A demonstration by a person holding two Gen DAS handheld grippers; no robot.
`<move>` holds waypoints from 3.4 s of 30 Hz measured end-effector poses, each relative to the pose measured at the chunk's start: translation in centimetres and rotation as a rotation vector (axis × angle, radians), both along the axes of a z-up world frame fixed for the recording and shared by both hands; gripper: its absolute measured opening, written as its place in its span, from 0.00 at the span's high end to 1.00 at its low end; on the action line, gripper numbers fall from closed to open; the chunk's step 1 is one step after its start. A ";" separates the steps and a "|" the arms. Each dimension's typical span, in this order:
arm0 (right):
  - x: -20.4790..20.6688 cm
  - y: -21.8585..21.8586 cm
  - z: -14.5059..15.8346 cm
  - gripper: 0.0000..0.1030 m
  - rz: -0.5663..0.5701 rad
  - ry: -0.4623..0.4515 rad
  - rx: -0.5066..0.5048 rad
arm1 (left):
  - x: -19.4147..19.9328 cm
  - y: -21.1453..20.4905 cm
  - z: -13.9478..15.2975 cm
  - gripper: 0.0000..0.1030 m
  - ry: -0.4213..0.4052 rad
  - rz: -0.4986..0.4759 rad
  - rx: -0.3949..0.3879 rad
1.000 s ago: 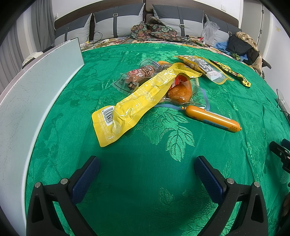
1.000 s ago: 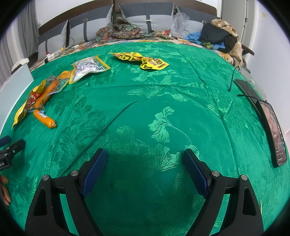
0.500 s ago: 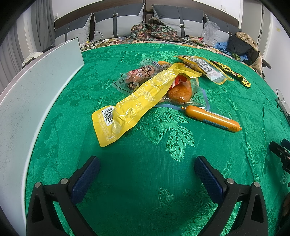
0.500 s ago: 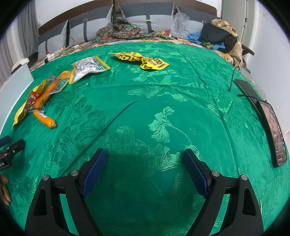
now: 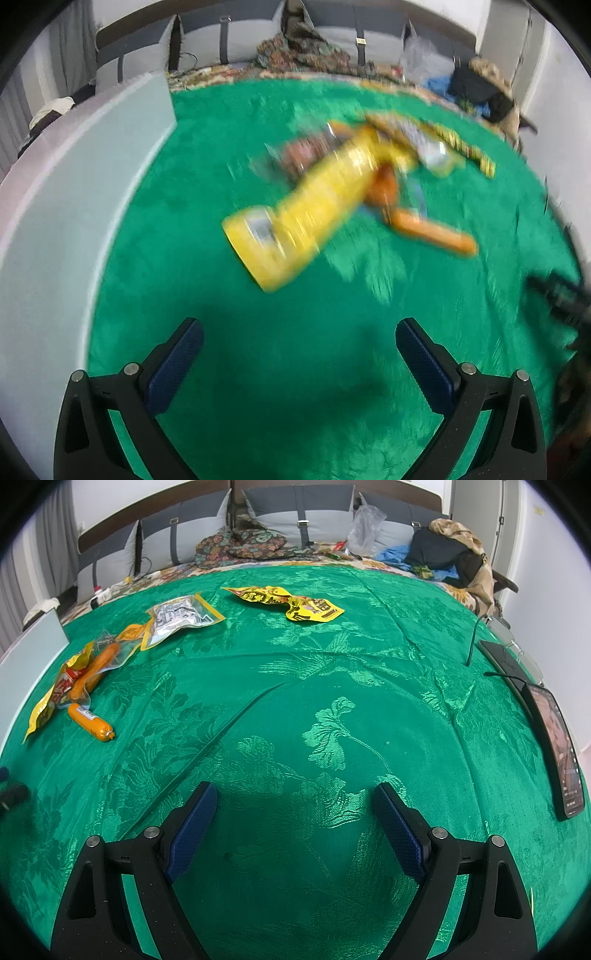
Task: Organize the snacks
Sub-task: 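Grasp the long yellow printed snack packet with the left gripper, then carry the yellow packet toward the white box while the right grasps an orange sausage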
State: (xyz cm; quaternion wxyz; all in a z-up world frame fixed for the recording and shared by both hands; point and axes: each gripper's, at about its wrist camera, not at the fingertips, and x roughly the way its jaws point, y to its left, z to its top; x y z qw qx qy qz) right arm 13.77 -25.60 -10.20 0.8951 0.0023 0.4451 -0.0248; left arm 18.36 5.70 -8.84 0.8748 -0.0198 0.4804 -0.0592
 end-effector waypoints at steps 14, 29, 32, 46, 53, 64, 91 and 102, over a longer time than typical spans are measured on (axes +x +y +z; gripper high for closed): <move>0.0 0.0 0.0 0.13 0.000 0.000 0.000 | 9.0 -5.4 -1.7 0.32 0.102 -0.336 0.200; 0.1 -0.1 0.0 0.13 -0.002 0.001 0.001 | -0.2 0.0 0.3 0.70 0.268 -0.295 -0.272; 0.1 0.0 0.0 0.13 -0.002 0.001 0.001 | -1.1 1.4 -0.5 0.70 0.293 -0.266 -0.353; 0.1 -0.1 0.0 0.13 -0.002 0.001 0.001 | 0.9 8.2 1.3 0.33 0.190 0.023 -0.346; 0.1 0.0 0.0 0.13 -0.002 0.001 0.000 | 0.9 5.1 0.3 0.24 0.201 -0.135 -0.226; 0.1 0.0 0.0 0.13 -0.002 0.001 0.001 | 1.8 3.6 -2.5 0.13 0.126 -0.050 0.090; 1.9 0.9 0.7 0.13 0.130 0.095 0.053 | -4.1 4.7 -1.7 0.55 0.117 -0.069 -0.031; 9.3 18.2 1.3 0.16 0.531 0.275 -0.074 | -7.1 6.4 -1.4 0.54 0.104 0.024 -0.153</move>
